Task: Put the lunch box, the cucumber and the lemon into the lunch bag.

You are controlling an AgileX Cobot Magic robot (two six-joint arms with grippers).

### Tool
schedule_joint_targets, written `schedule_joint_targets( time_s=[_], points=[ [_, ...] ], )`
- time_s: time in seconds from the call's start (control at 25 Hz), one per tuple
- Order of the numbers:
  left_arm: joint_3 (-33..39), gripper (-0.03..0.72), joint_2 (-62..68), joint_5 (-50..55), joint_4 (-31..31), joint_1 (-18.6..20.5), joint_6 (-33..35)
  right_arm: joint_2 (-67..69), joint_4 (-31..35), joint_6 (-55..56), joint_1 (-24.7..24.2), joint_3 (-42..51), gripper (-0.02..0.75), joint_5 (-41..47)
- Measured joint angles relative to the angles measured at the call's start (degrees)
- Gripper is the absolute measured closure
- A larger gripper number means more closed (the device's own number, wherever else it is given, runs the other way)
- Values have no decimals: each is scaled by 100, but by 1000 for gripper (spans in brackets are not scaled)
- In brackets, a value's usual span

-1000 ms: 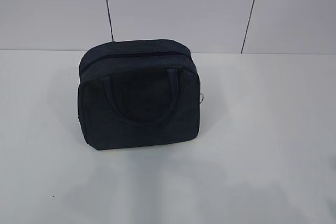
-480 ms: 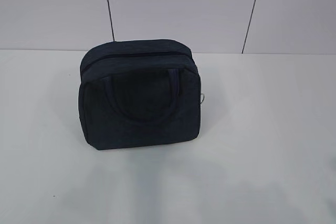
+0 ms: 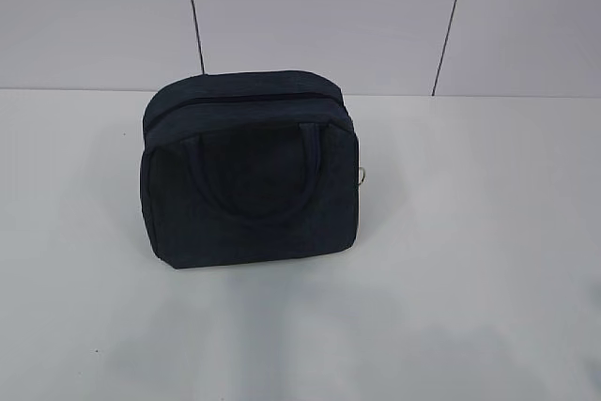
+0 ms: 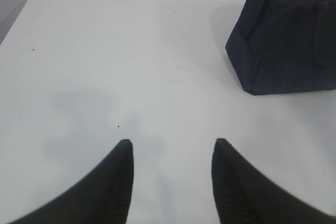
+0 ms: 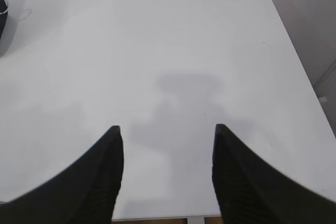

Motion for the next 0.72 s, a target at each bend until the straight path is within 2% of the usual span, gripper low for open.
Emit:
schedule_joint_targets(
  time_s=[0.2,0.72],
  points=[
    [0,349,0,0,0,0,0,0,0,-12,200,0,303,0],
    [0,350,0,0,0,0,0,0,0,-12,200,0,303,0]
  ],
)
